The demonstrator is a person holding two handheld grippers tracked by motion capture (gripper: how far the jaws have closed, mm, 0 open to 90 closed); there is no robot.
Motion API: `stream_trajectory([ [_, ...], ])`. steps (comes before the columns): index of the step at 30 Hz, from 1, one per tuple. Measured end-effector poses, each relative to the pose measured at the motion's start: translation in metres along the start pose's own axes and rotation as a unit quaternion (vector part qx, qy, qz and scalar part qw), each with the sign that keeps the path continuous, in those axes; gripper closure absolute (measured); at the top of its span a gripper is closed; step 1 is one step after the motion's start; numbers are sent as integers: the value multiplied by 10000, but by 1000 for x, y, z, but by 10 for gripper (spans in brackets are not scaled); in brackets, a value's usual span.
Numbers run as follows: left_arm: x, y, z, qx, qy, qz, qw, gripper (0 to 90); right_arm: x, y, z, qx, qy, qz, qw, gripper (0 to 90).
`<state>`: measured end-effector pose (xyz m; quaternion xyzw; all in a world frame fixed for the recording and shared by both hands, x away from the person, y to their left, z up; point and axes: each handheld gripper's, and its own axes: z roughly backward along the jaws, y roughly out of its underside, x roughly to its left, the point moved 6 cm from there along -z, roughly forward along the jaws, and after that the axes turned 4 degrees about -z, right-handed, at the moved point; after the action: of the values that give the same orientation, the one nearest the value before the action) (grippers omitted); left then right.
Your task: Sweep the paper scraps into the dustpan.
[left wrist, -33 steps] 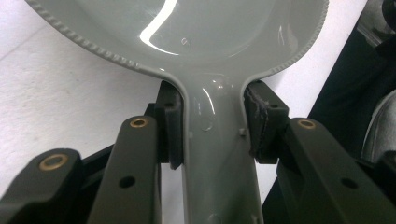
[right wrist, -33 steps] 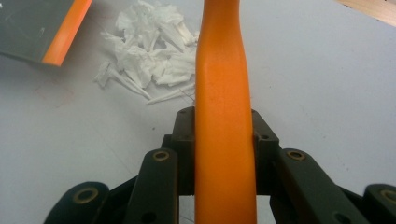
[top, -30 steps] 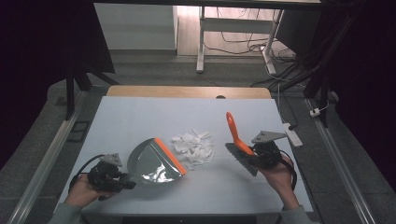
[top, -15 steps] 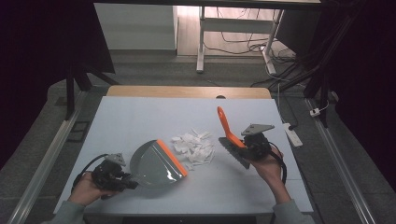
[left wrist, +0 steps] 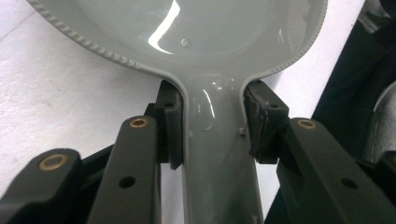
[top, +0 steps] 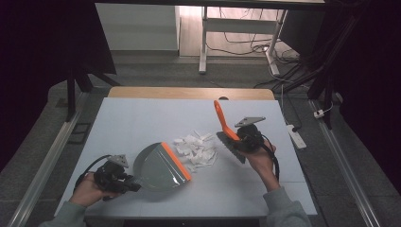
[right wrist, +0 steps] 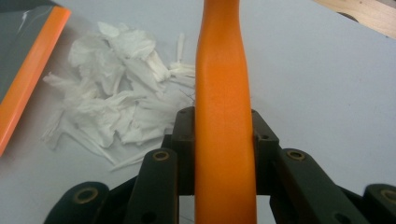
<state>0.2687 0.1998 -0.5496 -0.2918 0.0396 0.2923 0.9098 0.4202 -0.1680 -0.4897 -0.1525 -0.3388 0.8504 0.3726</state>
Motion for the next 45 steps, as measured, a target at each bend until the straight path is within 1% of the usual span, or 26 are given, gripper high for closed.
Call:
stream_trajectory([
  [5,-2,0,-3,86,36,-32,10000,614,-5,-5,-11,45,90,-63,9999,701],
  [7,-2,-1,-5,105,44,-26,9999,614,-8,-8,-16,50,138,-134,9998,701],
  [11,-2,-2,-8,163,60,-58,9998,613,-13,-14,-25,78,211,-195,9996,701],
  [12,-2,-2,-9,167,63,-63,9998,613,-13,-15,-27,86,217,-230,9995,701],
  [17,-1,-2,-9,137,71,-31,9999,613,-15,-18,-36,165,276,-237,9992,701],
  [18,0,-2,-8,131,72,-23,9999,613,-14,-18,-38,164,269,-277,9991,701],
  [24,2,-3,-10,156,95,1,9998,613,-15,-20,-44,185,319,-274,9989,701],
  [27,2,-4,-11,161,123,24,9998,613,-17,-22,-47,191,349,-324,9987,701],
  [29,3,-5,-12,163,148,76,9997,613,-18,-24,-49,205,385,-312,9986,701],
  [34,4,-6,-13,158,182,116,9996,614,-18,-27,-56,280,440,-283,9982,701],
  [37,4,-6,-13,166,186,118,9996,614,-18,-28,-60,305,452,-298,9981,701],
  [41,4,-6,-14,168,189,118,9996,614,-16,-28,-66,345,461,-261,9980,701],
  [43,4,-6,-14,168,185,121,9996,614,-14,-29,-69,367,423,-272,9981,701],
  [45,4,-6,-14,168,185,125,9996,614,-13,-30,-71,373,439,-241,9980,701],
])
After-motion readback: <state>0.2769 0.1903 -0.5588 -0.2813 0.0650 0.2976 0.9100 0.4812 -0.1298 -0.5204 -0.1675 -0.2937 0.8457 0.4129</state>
